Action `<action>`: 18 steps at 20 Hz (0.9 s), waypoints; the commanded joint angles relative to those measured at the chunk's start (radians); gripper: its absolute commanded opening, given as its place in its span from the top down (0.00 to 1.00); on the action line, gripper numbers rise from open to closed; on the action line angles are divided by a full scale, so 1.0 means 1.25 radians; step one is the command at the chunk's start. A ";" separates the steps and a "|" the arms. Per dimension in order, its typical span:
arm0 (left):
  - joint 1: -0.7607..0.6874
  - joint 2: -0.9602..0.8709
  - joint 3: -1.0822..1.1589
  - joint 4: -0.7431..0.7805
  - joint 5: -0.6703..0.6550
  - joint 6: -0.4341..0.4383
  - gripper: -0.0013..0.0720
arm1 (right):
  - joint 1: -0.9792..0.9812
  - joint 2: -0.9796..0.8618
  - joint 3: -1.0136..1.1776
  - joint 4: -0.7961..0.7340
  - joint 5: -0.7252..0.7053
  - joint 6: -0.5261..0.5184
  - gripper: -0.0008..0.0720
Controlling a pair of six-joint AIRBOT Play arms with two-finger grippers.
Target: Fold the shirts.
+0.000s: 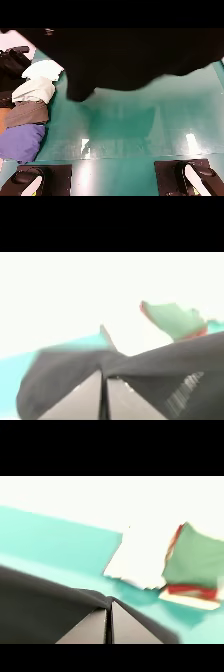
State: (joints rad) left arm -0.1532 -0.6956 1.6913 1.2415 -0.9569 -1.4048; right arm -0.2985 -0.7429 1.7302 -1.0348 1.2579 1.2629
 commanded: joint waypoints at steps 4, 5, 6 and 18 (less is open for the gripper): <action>0.001 0.029 0.049 0.032 0.026 0.000 0.95 | -0.097 -0.055 0.136 -0.005 0.106 0.043 0.97; 0.001 -0.003 0.049 0.038 0.012 0.000 0.95 | -0.096 -0.079 0.126 -0.002 0.125 0.059 0.97; 0.001 -0.044 0.049 0.037 -0.009 0.000 0.95 | -0.096 -0.103 0.103 -0.004 0.145 0.077 0.97; 0.001 -0.771 0.049 0.027 -0.223 -0.004 0.95 | 0.112 -0.497 -0.309 -0.108 -0.032 0.115 0.97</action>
State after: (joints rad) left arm -0.1520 -1.4956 1.7512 1.2846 -1.2007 -1.4059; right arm -0.2230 -1.2530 1.3933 -1.1584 1.3220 1.3975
